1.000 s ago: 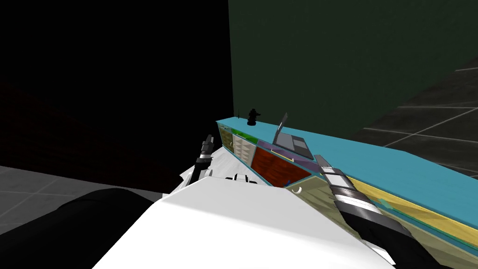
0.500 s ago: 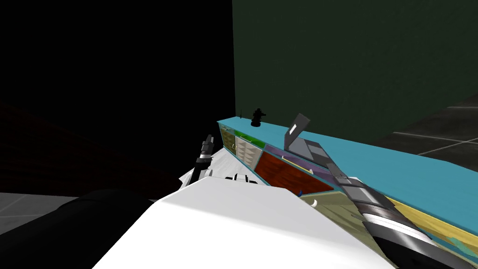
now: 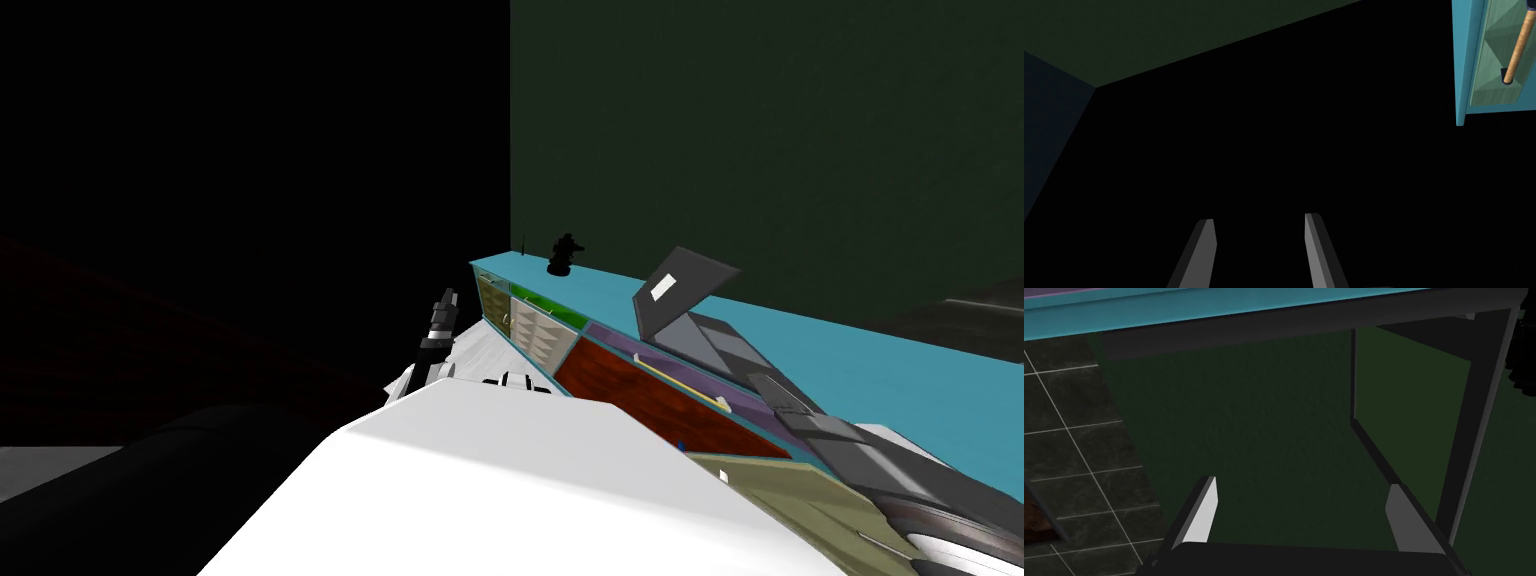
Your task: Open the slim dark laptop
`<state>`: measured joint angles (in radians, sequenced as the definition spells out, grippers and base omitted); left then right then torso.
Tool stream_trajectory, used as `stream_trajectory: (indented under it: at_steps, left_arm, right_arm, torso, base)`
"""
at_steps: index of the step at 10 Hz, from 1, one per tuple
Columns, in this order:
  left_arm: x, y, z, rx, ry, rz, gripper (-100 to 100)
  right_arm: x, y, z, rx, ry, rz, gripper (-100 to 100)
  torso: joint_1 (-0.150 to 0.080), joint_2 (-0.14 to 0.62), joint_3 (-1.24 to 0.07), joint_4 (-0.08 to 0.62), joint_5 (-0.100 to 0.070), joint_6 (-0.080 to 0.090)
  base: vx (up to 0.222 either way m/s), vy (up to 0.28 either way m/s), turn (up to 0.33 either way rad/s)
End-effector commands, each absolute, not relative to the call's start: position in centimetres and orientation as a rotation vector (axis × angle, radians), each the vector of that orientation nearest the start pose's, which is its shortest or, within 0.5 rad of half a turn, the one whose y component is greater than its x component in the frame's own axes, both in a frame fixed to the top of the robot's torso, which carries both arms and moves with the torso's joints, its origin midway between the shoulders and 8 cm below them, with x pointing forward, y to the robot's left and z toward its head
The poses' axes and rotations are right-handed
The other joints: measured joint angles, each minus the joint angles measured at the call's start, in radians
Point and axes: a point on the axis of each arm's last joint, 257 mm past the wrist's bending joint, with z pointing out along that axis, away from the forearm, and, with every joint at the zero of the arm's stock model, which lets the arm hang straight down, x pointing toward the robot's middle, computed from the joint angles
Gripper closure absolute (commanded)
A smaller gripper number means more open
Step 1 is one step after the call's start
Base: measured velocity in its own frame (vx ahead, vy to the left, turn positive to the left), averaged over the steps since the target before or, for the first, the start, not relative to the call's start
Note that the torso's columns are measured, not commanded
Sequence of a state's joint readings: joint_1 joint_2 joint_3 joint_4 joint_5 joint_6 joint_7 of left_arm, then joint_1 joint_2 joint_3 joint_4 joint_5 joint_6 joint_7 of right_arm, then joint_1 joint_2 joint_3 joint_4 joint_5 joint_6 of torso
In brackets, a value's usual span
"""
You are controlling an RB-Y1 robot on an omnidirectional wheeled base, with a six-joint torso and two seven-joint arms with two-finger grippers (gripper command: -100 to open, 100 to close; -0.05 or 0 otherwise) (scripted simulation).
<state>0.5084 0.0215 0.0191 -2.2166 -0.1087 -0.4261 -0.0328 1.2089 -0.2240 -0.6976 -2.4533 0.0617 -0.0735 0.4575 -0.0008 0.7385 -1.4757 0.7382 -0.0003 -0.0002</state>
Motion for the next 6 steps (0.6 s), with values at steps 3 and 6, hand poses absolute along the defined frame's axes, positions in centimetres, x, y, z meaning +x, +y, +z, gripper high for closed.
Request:
stream_trajectory:
  at_steps: [3, 6]
  left_arm:
    - [36.7, 28.0, -2.3, -0.673, 0.798, -1.144, 0]
    - [36.7, 28.0, -2.3, -0.673, 0.798, -1.144, 0]
  right_arm:
    - [13.5, -56.1, -3.6, 0.406, 1.559, -0.561, -100]
    - [11.5, -57.4, -2.0, 0.347, 1.595, -0.696, -100]
  torso:
    - [-0.002, 0.002, 0.001, 0.001, 0.0, 0.0]
    - [0.0, 0.0, 0.0, 0.0, 0.0, 0.0]
  base:
    - [0.096, 0.072, 0.059]
    - [0.083, 0.068, 0.072]
